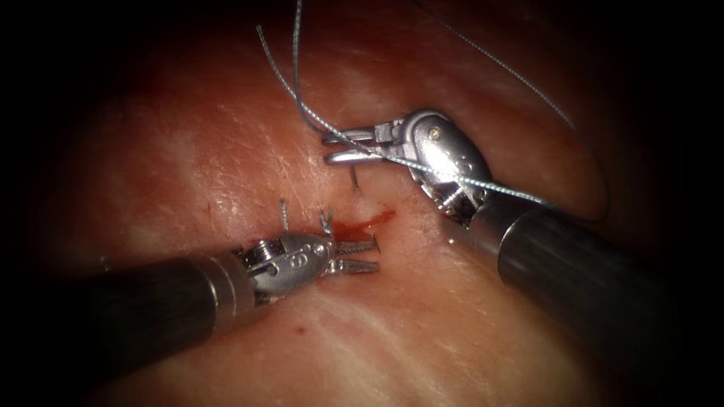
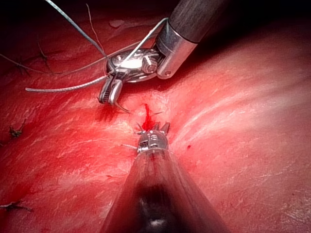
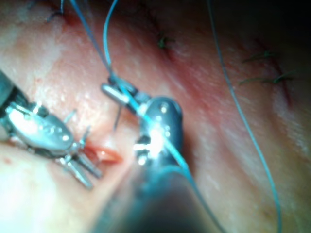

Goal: Wound Closure

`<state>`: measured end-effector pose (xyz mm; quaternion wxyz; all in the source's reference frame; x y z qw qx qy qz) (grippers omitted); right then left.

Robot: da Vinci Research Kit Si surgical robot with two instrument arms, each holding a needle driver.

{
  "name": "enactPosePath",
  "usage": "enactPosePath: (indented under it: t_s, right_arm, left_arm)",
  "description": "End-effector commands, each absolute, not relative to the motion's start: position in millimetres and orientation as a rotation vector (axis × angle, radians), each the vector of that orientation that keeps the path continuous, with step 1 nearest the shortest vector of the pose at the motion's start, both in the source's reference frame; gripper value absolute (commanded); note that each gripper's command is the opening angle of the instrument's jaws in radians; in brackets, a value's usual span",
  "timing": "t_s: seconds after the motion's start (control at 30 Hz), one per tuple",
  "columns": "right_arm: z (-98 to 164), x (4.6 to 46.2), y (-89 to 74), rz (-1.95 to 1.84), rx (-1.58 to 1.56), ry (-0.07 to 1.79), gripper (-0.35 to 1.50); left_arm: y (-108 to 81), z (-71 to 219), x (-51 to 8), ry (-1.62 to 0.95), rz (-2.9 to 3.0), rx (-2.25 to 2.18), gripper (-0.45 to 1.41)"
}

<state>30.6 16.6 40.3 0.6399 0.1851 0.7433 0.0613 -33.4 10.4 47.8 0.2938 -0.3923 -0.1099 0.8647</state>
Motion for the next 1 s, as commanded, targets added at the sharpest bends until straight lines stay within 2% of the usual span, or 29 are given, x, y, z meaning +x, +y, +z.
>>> enactPosePath:
  t_s: [0.03,0.4,0.73,0.77,0.8,0.83,0.87,0.93,1.0]
  right_arm:
    - [40.6,31.2,17.2,0.177,0.473,1.676,-0.35]
    - [41.5,30.9,14.7,0.484,0.845,1.499,-0.35]
    - [40.8,29.7,12.6,0.568,0.940,1.454,-0.35]
    - [40.7,29.8,12.5,0.576,0.933,1.452,-0.23]
    - [40.6,29.8,12.5,0.587,0.920,1.447,0.10]
    - [40.5,29.9,12.5,0.588,0.876,1.456,0.66]
    - [40.5,30.0,12.5,0.592,0.838,1.462,1.03]
    - [40.5,30.0,12.7,0.614,0.799,1.457,1.33]
    - [40.5,29.8,12.9,0.638,0.779,1.453,1.41]
  left_arm:
    - [10.5,48.5,-33.9,-0.293,2.302,-1.046,-0.05]
    - [10.6,48.1,-33.8,-0.297,2.301,-1.045,-0.05]
    - [10.9,47.2,-33.8,-0.305,2.297,-1.043,-0.06]
    - [10.9,46.9,-33.8,-0.304,2.302,-1.045,-0.06]
    - [10.9,46.7,-33.8,-0.304,2.308,-1.044,-0.06]
    - [10.9,46.4,-33.9,-0.290,2.323,-1.058,-0.06]
    - [10.9,46.1,-34.0,-0.278,2.324,-1.073,-0.06]
    - [10.6,45.4,-34.3,-0.240,2.331,-1.111,-0.06]
    - [10.3,44.7,-34.6,-0.217,2.351,-1.137,-0.06]
